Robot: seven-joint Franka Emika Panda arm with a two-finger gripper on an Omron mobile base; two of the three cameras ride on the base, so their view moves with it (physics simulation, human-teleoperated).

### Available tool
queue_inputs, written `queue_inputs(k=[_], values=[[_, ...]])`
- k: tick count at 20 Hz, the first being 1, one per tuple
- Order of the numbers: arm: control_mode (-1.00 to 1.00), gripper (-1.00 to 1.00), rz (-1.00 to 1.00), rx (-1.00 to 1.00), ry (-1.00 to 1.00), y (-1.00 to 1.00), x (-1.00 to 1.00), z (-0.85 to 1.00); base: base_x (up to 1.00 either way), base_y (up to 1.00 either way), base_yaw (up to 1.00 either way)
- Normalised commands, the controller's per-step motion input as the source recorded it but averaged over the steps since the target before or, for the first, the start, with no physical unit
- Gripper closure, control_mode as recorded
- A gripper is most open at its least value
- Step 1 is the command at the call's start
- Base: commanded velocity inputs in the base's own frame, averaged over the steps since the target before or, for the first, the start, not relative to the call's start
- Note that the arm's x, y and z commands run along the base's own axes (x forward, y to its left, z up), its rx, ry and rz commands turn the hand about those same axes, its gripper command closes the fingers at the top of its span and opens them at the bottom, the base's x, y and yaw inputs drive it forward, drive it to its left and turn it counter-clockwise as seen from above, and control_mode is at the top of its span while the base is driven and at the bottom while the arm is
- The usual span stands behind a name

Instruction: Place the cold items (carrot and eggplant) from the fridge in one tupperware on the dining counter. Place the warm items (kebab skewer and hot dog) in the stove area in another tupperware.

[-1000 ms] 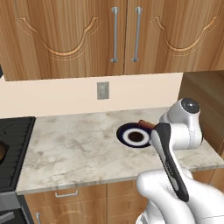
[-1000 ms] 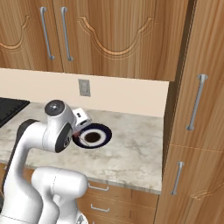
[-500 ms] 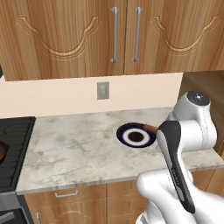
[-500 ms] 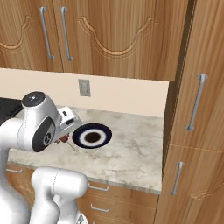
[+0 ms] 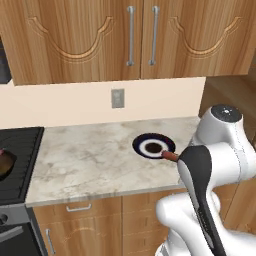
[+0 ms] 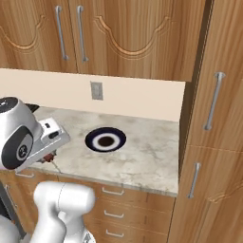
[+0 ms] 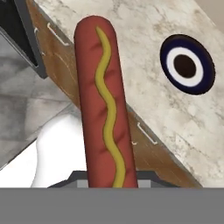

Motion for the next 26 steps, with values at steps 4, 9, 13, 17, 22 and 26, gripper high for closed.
queue_inputs(k=[4,9,13,17,22,26], values=[[1.00,1.00,0.00,0.00,0.00,0.00,0.00,0.00,-0.89,0.55,0.10],[1.00,1.00,0.00,0.00,0.00,0.00,0.00,0.00,-0.74,0.79,0.34],[1.00,1.00,0.00,0.00,0.00,0.00,0.00,0.00,-0.58,0.91,0.52],[1.00,1.00,0.00,0.00,0.00,0.00,0.00,0.00,-0.61,0.87,0.50],[1.00,1.00,0.00,0.00,0.00,0.00,0.00,0.00,-0.44,0.96,0.51],[1.00,1.00,0.00,0.00,0.00,0.00,0.00,0.00,-0.25,1.00,0.44]])
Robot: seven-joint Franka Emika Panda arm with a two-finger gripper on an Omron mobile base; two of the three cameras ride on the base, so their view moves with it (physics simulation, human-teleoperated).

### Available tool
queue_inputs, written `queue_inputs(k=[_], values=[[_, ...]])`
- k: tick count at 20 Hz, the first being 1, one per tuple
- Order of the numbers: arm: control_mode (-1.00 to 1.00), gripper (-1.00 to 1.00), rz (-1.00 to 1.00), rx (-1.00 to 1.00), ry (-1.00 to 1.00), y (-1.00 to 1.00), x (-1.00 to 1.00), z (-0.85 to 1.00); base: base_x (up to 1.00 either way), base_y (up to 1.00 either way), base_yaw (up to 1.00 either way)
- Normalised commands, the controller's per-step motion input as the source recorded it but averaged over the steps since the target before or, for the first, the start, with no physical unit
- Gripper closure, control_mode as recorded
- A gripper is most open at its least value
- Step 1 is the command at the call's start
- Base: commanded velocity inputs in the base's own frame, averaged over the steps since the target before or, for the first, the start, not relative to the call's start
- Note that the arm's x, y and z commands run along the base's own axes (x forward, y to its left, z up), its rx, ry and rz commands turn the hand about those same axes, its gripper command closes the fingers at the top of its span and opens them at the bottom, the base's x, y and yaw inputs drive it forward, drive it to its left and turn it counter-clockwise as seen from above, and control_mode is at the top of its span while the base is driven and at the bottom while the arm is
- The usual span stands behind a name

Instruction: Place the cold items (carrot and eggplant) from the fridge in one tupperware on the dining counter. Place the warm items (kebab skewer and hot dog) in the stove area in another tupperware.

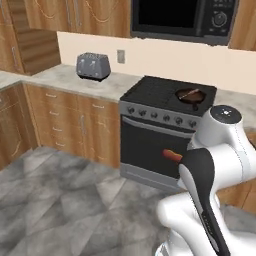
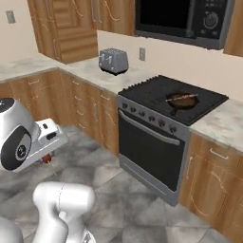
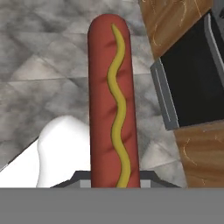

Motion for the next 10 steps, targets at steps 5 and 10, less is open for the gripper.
queue_inputs(k=[5,10], values=[[1.00,1.00,0.00,0.00,0.00,0.00,0.00,0.00,-0.19,1.00,0.38],[1.00,1.00,0.00,0.00,0.00,0.00,0.00,0.00,-0.28,1.00,0.34]])
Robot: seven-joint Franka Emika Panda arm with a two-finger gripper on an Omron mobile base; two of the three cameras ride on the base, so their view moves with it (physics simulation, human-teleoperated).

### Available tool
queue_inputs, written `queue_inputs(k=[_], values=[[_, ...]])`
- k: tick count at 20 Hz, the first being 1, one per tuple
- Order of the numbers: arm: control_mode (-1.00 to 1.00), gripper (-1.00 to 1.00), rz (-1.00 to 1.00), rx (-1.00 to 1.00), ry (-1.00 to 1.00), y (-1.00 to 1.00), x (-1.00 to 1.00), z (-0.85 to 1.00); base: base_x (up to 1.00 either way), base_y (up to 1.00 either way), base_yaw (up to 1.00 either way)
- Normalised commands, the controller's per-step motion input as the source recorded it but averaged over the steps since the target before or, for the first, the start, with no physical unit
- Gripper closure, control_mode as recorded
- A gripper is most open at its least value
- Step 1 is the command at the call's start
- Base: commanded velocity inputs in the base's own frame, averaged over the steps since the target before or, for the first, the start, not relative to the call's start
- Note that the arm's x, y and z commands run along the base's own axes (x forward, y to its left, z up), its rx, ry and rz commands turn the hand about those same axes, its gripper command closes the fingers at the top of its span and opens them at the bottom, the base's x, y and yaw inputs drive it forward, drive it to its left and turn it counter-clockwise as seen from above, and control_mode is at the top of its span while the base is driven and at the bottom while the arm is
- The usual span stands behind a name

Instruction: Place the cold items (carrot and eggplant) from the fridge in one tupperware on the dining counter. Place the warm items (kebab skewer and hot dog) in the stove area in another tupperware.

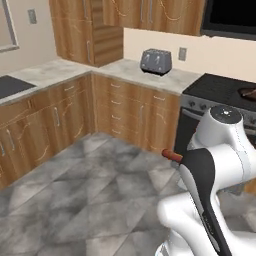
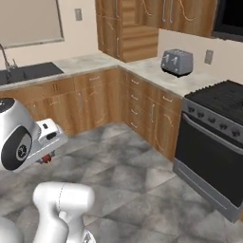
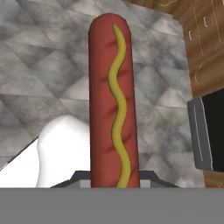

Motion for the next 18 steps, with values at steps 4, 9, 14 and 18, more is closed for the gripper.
queue_inputs(k=[4,9,14,18], values=[[1.00,1.00,0.00,0.00,0.00,0.00,0.00,0.00,-0.22,1.00,0.31],[1.00,1.00,0.00,0.00,0.00,0.00,0.00,0.00,-0.03,1.00,0.29],[1.00,1.00,0.00,0.00,0.00,0.00,0.00,0.00,0.01,1.00,0.16],[1.00,1.00,0.00,0.00,0.00,0.00,0.00,0.00,0.02,1.00,0.08]])
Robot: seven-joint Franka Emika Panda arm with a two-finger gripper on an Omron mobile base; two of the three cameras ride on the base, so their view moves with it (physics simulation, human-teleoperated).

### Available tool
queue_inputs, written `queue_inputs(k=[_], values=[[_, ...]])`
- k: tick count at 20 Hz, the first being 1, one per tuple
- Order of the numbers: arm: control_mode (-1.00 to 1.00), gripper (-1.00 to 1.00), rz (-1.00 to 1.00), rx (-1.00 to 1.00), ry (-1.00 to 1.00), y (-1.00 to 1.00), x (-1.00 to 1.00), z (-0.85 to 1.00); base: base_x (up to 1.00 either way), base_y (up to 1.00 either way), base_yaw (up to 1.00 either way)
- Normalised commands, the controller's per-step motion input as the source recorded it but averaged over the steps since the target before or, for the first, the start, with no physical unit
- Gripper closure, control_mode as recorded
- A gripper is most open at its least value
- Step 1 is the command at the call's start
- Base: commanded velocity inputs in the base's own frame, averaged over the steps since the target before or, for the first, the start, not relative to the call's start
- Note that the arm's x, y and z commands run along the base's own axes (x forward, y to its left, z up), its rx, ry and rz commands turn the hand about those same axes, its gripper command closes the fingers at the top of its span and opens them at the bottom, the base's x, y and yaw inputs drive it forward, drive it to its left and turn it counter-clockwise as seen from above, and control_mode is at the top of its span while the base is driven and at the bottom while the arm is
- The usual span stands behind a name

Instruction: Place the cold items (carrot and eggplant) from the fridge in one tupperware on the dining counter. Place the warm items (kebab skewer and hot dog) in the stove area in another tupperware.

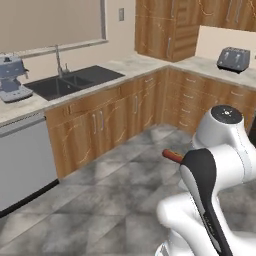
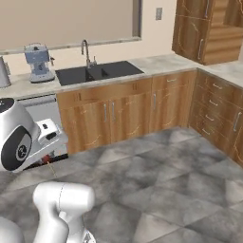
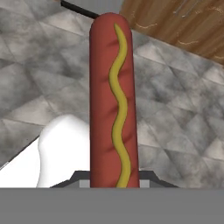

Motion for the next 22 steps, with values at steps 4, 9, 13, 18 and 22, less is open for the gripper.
queue_inputs(k=[4,9,13,18,22], values=[[1.00,1.00,0.00,0.00,0.00,0.00,0.00,0.00,0.10,1.00,0.09],[1.00,1.00,0.00,0.00,0.00,0.00,0.00,0.00,0.43,1.00,0.03],[1.00,1.00,0.00,0.00,0.00,0.00,0.00,0.00,0.63,1.00,0.00],[1.00,1.00,0.00,0.00,0.00,0.00,0.00,0.00,0.46,1.00,0.00],[1.00,1.00,0.00,0.00,0.00,0.00,0.00,0.00,0.32,1.00,0.00]])
